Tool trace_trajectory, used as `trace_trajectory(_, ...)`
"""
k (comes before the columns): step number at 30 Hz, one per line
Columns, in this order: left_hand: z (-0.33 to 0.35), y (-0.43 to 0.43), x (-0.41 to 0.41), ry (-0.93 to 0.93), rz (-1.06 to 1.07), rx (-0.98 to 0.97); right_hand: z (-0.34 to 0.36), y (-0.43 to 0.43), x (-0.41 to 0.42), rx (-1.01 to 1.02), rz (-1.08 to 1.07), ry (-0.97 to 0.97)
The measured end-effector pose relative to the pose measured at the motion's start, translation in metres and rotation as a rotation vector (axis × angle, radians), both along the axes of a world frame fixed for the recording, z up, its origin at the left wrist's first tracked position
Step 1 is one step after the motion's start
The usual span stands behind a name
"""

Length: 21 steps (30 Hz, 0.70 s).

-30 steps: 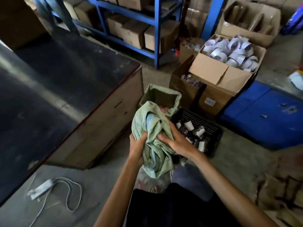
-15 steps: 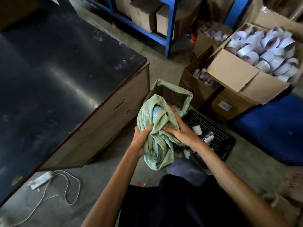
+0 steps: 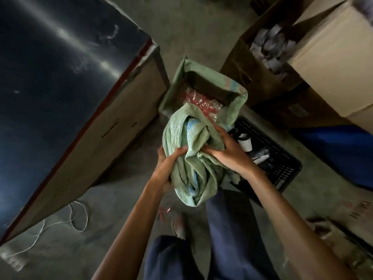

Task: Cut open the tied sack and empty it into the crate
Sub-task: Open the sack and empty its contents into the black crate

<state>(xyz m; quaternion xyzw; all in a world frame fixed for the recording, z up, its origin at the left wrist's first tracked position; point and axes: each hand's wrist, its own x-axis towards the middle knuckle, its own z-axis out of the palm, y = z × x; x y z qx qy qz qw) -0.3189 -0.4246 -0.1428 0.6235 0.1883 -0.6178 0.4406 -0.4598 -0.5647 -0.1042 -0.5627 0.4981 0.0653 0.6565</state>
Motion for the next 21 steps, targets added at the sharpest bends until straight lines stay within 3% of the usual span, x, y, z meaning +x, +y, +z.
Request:
trace_trajectory(4, -0.066, -0.047, 0.003, -0.028, -0.029, 0.026, -0.065, -0.043, 0.009, -0.002, -0.014, 0.076)
trace_trajectory(10, -0.161, -0.123, 0.02, -0.149, -0.051, -0.126, -0.146, -0.11, 0.027, -0.104, -0.026, 0.039)
trace_trajectory(16, -0.215, -0.174, 0.038, -0.15, -0.014, -0.188, -0.196, -0.153, 0.052, -0.162, -0.029, 0.004)
trace_trajectory(18, -0.231, -0.181, 0.041, -0.228, -0.045, -0.179, -0.213, -0.158, 0.057, -0.21, 0.018, 0.01)
trace_trajectory(21, -0.264, -0.184, 0.046, -0.481, -0.261, -0.152, -0.252, -0.16, 0.063, -0.353, 0.122, -0.015)
